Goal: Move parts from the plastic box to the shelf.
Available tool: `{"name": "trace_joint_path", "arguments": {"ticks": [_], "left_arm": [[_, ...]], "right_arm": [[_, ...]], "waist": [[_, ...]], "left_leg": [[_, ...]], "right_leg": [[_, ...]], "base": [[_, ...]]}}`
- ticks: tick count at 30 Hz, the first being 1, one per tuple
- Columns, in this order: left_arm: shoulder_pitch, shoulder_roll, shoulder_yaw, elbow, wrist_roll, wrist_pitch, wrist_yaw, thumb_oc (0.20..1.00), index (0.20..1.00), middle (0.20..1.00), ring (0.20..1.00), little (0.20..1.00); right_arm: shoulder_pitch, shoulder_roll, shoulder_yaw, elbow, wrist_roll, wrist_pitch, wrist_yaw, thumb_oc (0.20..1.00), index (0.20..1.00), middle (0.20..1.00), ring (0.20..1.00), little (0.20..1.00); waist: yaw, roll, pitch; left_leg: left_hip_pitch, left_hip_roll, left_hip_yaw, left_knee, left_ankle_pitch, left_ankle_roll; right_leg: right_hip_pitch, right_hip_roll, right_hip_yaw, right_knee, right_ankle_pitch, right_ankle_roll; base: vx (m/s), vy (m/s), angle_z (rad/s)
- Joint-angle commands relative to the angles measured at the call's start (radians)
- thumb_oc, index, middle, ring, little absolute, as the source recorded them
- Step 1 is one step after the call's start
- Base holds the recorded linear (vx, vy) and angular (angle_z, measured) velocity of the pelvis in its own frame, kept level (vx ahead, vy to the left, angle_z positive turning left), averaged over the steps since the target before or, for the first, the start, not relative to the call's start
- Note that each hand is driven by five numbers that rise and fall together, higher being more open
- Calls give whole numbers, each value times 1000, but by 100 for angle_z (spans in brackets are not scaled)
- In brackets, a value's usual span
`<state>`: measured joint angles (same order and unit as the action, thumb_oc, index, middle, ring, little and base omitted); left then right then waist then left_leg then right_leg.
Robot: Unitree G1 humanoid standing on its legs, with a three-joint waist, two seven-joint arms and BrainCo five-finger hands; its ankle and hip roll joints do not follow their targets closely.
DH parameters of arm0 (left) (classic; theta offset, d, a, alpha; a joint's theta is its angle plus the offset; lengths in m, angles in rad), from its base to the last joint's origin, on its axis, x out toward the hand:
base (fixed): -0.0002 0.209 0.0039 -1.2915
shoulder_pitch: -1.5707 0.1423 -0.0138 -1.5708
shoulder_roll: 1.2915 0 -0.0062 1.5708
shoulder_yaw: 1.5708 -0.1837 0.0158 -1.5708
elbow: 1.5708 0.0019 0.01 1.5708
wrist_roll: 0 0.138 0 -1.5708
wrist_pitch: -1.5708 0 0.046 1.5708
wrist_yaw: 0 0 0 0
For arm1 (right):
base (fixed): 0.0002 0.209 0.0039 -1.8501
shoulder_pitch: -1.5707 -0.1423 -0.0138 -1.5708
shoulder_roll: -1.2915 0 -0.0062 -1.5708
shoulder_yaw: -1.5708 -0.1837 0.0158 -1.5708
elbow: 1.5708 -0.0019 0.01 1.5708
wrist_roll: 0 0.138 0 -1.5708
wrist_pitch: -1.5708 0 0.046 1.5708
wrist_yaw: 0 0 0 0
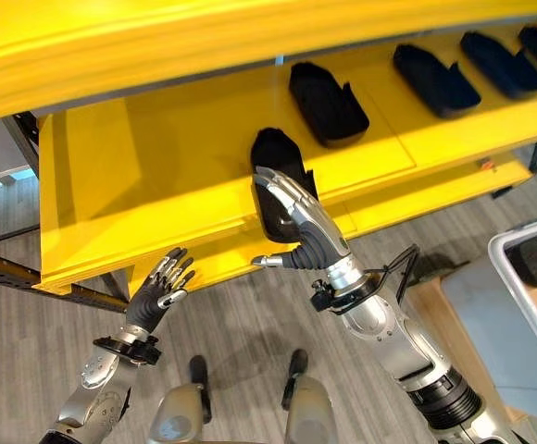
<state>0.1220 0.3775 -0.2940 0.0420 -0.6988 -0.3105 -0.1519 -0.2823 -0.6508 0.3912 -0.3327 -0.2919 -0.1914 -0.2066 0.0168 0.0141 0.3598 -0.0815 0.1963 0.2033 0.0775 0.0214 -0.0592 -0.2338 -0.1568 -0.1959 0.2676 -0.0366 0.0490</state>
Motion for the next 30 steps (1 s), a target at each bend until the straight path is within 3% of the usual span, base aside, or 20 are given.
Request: {"name": "trace_joint_path", "arguments": {"ticks": [1,4,5,6,9,14,18,28,30], "left_arm": [[-11,24,14,-86,-7,-35,-21,1000,1000,1000,1000,1000],[-22,19,-8,-87,-5,-59,-1,1000,1000,1000,1000,1000],[-24,19,-14,-85,-12,-70,16,1000,1000,1000,1000,1000],[-24,18,-16,-83,-12,-73,18,1000,1000,1000,1000,1000],[-15,27,-13,-85,-22,-79,19,1000,1000,1000,1000,1000],[7,43,-2,-99,-32,-81,11,1000,1000,1000,1000,1000],[20,56,8,-113,-40,-67,3,1000,1000,1000,1000,1000],[55,97,41,-117,-64,-67,-31,1000,1000,1000,1000,1000],[78,119,59,-122,-81,-69,-50,1000,1000,1000,1000,1000]], "right_arm": [[-30,-11,-14,-65,-11,-34,-85,1000,1000,1000,1000,1000],[-6,-7,-35,-64,-68,-56,-214,1000,1000,1000,1000,1000],[21,-4,-51,-58,-128,-99,-283,1000,1000,1000,1000,1000],[27,-3,-54,-61,-129,-110,-286,1000,1000,1000,1000,1000],[82,-13,-63,-77,-79,-204,-206,1000,1000,1000,1000,1000],[124,-35,-62,-91,-61,-276,-194,1000,1000,1000,1000,1000],[139,-55,-57,-81,-11,-263,-127,1000,1000,1000,1000,1000],[230,-124,-64,-29,-11,-238,-63,1000,1000,1000,1000,1000],[284,-162,-82,-11,53,-276,42,1000,1000,1000,1000,1000]], "waist": [[0,-40,-18],[-21,-31,-11],[-32,-28,-11],[-34,-28,-12],[-46,-22,-15],[-50,-24,-20],[-47,-28,-26],[-50,-45,-30],[-51,-56,-28]], "left_leg": [[73,11,19,78,-111,-1],[72,19,28,64,-100,-9],[76,15,34,61,-102,-7],[76,15,36,60,-102,-7],[79,13,40,54,-100,-7],[80,13,41,50,-98,-8],[83,12,41,46,-95,-8],[79,20,46,44,-87,-12],[77,24,47,46,-85,-14]], "right_leg": [[105,-66,18,-78,15,91],[94,-60,28,-89,21,89],[95,-58,34,-96,23,91],[95,-58,36,-97,24,91],[97,-55,45,-106,26,93],[102,-57,48,-117,30,99],[112,-58,45,-126,32,102],[124,-56,41,-141,33,108],[126,-55,41,-143,34,111]], "base": [[-68,-20,-5],[-113,25,-5],[-61,21,-13],[-69,24,-13],[-56,17,-14],[-42,-7,-3],[-18,-9,2],[-16,-19,0],[-17,-62,0]]}}
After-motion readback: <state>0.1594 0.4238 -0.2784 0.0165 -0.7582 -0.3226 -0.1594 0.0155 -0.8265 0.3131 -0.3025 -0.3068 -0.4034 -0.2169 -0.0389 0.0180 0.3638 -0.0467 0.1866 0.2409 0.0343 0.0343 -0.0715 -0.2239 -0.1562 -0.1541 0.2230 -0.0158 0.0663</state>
